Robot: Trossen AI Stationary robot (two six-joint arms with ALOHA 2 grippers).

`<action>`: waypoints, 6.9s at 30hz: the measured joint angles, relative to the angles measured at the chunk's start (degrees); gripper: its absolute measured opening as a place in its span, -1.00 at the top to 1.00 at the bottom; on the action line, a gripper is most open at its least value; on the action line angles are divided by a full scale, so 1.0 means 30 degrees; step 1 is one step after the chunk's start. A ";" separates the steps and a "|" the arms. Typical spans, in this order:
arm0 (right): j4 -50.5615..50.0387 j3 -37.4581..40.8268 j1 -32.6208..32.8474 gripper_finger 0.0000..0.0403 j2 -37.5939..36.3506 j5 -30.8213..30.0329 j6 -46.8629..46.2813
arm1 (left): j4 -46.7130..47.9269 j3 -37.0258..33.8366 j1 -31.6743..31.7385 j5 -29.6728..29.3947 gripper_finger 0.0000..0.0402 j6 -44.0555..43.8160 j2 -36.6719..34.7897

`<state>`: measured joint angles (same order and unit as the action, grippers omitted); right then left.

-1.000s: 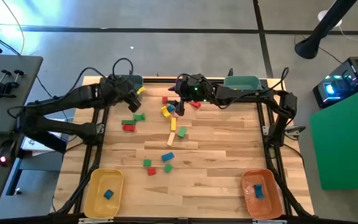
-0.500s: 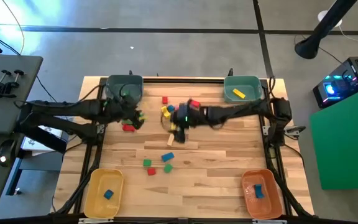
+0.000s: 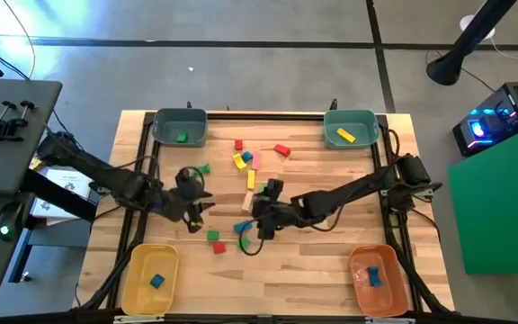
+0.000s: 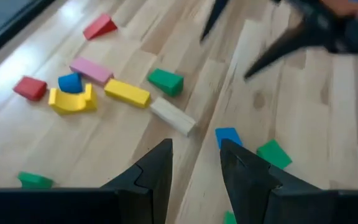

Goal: Sort blocks by size
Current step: Put the blue triangular block into the blue bin, then put the pink rectangular block into the green bin

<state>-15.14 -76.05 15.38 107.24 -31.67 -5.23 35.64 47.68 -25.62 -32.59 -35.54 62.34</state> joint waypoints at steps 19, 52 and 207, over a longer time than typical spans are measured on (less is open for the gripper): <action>-0.5683 0.0000 0.2680 -0.40 -0.2192 -0.4378 -0.5294 | -0.6427 -0.0003 -0.0716 0.1718 0.21 0.0322 1.0568; -0.5582 0.0000 0.2511 -0.40 -0.2178 -0.4244 -0.5588 | -0.9845 0.0051 0.0275 0.0754 0.06 -0.2891 1.4233; -1.5776 0.0087 0.0009 0.37 -0.0550 -0.1776 -1.2106 | -0.7357 -0.0095 0.8361 -0.0055 -0.07 0.8926 -0.0412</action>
<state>-62.46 -75.79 15.41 105.59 -37.00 -41.55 13.57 47.40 -0.54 -32.76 -8.77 61.10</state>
